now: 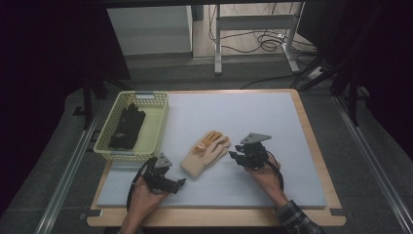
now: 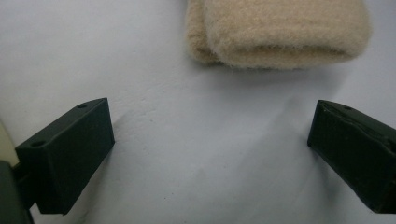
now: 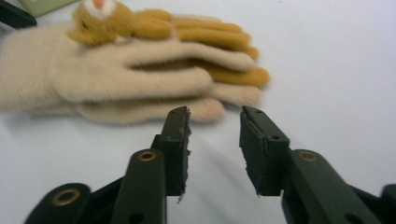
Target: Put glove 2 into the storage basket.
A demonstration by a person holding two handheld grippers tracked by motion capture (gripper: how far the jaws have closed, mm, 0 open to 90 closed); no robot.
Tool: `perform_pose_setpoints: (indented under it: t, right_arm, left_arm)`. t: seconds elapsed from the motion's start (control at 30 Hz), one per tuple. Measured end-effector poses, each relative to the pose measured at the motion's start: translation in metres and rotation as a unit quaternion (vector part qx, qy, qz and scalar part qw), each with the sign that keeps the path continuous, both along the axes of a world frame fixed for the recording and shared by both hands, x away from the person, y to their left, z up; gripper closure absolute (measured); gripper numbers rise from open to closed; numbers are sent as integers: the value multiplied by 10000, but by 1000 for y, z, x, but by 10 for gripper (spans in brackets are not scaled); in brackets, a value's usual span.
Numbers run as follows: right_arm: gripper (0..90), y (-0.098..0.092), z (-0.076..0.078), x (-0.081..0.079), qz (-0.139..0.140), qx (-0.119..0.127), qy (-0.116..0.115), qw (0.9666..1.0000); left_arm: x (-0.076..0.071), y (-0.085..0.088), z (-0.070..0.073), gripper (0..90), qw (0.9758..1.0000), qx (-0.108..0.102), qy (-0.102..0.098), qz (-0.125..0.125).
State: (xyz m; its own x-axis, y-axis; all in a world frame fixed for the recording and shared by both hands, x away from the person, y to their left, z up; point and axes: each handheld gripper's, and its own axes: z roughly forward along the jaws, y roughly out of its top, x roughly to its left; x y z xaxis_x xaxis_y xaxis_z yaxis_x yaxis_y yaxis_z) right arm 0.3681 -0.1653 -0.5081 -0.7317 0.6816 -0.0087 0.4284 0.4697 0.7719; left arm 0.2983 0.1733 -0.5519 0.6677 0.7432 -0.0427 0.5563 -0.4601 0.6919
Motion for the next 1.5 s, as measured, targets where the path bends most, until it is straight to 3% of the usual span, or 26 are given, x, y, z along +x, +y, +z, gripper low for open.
perform_pose_setpoints:
  t: [0.3,0.47,0.5,0.57,0.73,0.77,1.07,1.27,1.5]
  right_arm:
    - [438,-34,-6,-13,-178,-99,-18,9998]
    - [354,-45,-11,-17,-204,-195,54,9996]
    - [301,-51,-16,-18,-231,-292,134,9992]
    - [272,-53,-21,-18,-270,-405,151,9987]
    - [220,-55,-24,-18,-225,-395,90,9989]
    - [207,-55,-24,-18,-263,-401,90,9988]
    - [201,-56,-25,-18,-284,-387,80,9988]
    - [200,-56,-25,-18,-286,-390,75,9988]
    - [199,-56,-25,-18,-286,-395,63,9988]
  left_arm:
    - [0,0,0,6,10000,-2,7,-1]
    - [0,0,0,7,10000,-3,6,-4]
    - [0,0,0,8,10000,-2,2,-4]
    - [0,0,1,9,10000,1,2,9]
    - [-2,-2,4,5,9999,2,103,-47]
    - [-2,-3,7,4,9998,-75,156,-94]
    - [0,-11,24,0,9995,-111,150,-263]
    - [13,-27,39,0,9992,-145,120,-352]
    - [43,-52,41,0,9989,77,218,-404]
